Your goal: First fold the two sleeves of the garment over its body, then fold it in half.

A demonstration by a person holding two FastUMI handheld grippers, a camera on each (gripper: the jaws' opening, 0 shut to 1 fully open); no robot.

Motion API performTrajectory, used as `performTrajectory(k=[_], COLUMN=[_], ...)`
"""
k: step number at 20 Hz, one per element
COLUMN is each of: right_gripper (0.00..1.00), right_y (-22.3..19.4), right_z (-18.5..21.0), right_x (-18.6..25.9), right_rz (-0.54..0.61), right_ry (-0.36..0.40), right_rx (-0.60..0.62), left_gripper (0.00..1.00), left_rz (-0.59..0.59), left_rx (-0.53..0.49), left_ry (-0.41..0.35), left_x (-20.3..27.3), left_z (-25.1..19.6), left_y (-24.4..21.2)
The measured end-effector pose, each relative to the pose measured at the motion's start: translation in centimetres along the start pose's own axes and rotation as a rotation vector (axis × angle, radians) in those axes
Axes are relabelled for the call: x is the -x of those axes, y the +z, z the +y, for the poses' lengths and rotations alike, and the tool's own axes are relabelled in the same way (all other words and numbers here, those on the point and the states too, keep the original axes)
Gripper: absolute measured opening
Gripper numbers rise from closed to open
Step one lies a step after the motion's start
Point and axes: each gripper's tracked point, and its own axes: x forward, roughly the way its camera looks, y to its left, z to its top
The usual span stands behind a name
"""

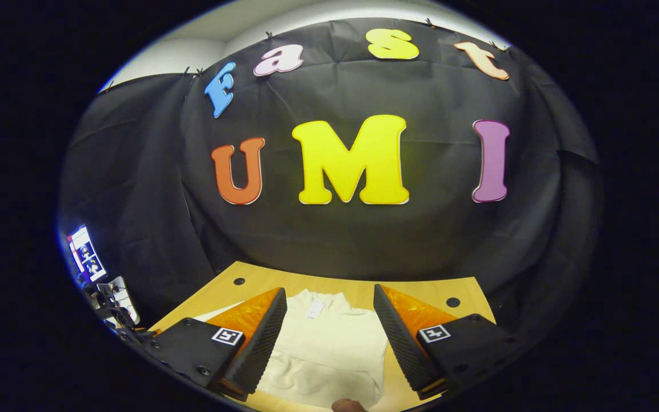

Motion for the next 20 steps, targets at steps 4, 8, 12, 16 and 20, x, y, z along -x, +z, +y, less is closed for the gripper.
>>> performTrajectory(k=[4, 8, 12, 16, 20], right_gripper=[0.95, 0.95, 0.95, 0.95, 0.95], right_y=[-0.5, -3.8, -7.2, -8.9, -9.4], right_z=[-3.4, -4.1, -4.9, -5.5, -4.9], right_x=[4.2, 7.5, 8.8, 8.7, 8.5], right_rz=[-0.075, -0.060, -0.010, 0.038, 0.051], right_ry=[-0.062, -0.061, -0.086, -0.113, -0.120], right_rx=[0.054, 0.021, -0.017, -0.056, -0.041], left_gripper=[0.98, 0.98, 0.98, 0.97, 0.91], left_rz=[0.157, 0.310, 0.438, 0.500, 0.567], left_rx=[0.080, 0.254, 0.403, 0.469, 0.400], left_ry=[0.013, 0.027, 0.070, 0.132, 0.162], left_x=[-1.2, -2.6, -3.7, -4.0, -4.8], left_z=[0.2, 0.4, 1.4, 2.5, 3.1], left_y=[-3.7, -6.0, -7.5, -8.1, -8.2])
